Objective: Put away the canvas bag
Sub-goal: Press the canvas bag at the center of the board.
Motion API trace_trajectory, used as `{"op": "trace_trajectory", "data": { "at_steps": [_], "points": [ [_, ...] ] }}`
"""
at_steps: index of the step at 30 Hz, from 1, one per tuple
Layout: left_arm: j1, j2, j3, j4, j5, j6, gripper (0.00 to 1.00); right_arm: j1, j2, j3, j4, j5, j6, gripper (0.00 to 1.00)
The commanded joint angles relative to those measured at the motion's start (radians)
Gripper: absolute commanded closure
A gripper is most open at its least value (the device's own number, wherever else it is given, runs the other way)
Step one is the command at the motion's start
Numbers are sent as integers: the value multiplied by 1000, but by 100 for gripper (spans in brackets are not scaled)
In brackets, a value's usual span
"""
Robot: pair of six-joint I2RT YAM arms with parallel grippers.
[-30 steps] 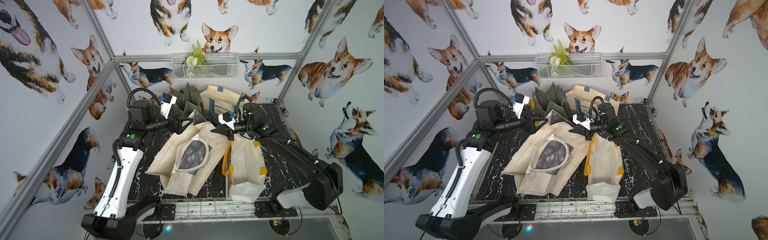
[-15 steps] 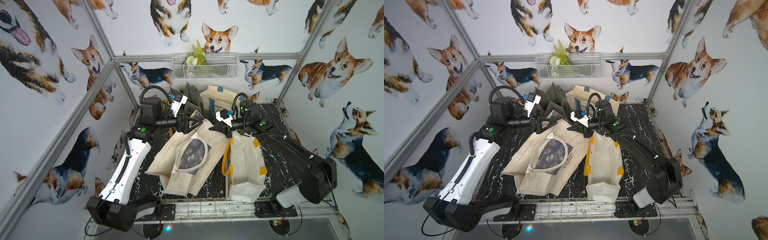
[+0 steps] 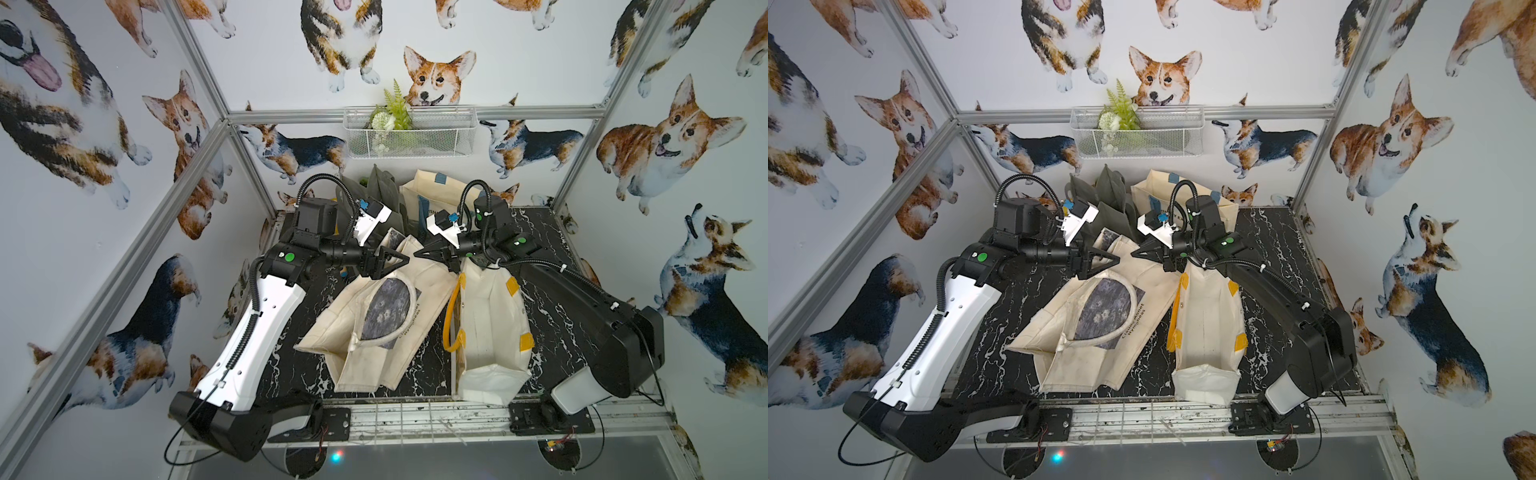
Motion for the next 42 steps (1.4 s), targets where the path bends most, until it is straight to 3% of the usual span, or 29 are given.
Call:
{"op": "trace_trajectory", "data": {
  "at_steps": [1,4,6,7,9,12,17,20,23,29,33,42],
  "points": [
    [-29,9,39,-114,-120,111,39,1,-3,11,-12,-10,-5,100],
    [-46,14,62,-110,-174,140,49,10,-5,11,-38,6,-30,100],
    [-49,21,71,-107,-182,149,68,9,-10,7,-50,16,-33,95],
    [-50,22,77,-108,-184,158,78,9,-16,7,-63,25,-42,89],
    [-49,9,85,-111,-194,202,98,5,-35,10,-114,30,-71,67],
    [-51,-38,69,-97,-192,307,100,-29,-77,-14,-102,-42,-20,41],
    [-49,-96,81,-124,-190,490,100,-111,-139,-83,49,-120,147,15],
    [-50,-138,73,-122,-147,589,100,-118,-138,-41,20,-136,129,8],
    [-50,-173,48,-118,-82,711,100,-117,-102,35,-15,-188,129,7],
    [-50,-213,23,-94,-55,835,100,-73,-52,120,-50,-281,109,6],
    [-49,-266,-20,-40,-71,857,100,-26,-58,122,-80,-281,104,5],
    [-49,-282,-19,-33,-42,881,100,45,-37,76,-175,-185,-50,5]
  ]
}}
